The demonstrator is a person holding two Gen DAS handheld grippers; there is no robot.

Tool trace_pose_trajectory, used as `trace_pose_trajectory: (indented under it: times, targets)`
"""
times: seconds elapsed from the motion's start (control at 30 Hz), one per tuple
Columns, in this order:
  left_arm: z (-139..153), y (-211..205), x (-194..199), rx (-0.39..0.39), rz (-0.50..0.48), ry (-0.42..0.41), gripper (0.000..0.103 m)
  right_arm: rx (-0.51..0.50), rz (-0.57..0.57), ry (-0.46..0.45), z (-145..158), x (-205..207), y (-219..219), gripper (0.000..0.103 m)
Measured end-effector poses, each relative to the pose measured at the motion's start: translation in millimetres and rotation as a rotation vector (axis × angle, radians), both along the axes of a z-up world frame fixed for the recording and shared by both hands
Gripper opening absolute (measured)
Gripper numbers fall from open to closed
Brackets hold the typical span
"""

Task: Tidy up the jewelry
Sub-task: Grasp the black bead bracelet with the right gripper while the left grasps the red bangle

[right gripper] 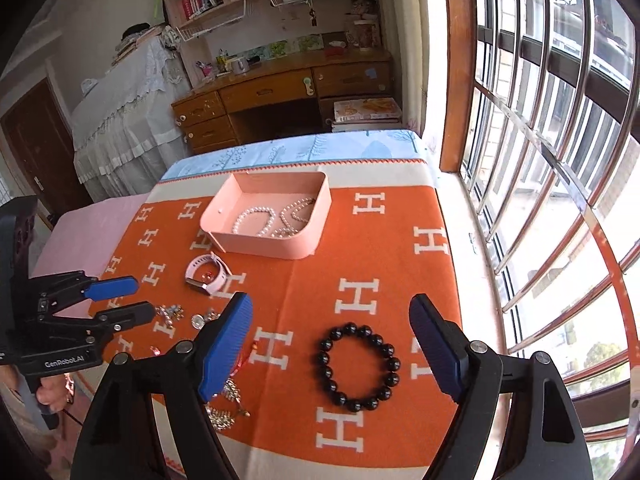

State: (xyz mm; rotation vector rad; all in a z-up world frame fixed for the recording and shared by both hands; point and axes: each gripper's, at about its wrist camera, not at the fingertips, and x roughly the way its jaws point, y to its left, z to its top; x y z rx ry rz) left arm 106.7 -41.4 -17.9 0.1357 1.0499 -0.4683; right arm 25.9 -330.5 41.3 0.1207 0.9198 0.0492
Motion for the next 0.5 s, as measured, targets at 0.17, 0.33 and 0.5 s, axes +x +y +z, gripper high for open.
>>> trace_pose_trajectory:
  times: [0.17,0.33,0.5]
  targets:
    - [-33,-1,5,0.035,0.040,0.094,0.045,0.080,-0.017,0.105,-38,3,-23,0.078]
    - [-71,0,17,0.042,0.105,0.200,0.045,0.106,-0.019,0.179,-76,11,-31,0.063]
    - [-102,-1,26,0.037,0.158,0.303,0.045,0.112,-0.024,0.237,-104,22,-35,0.053]
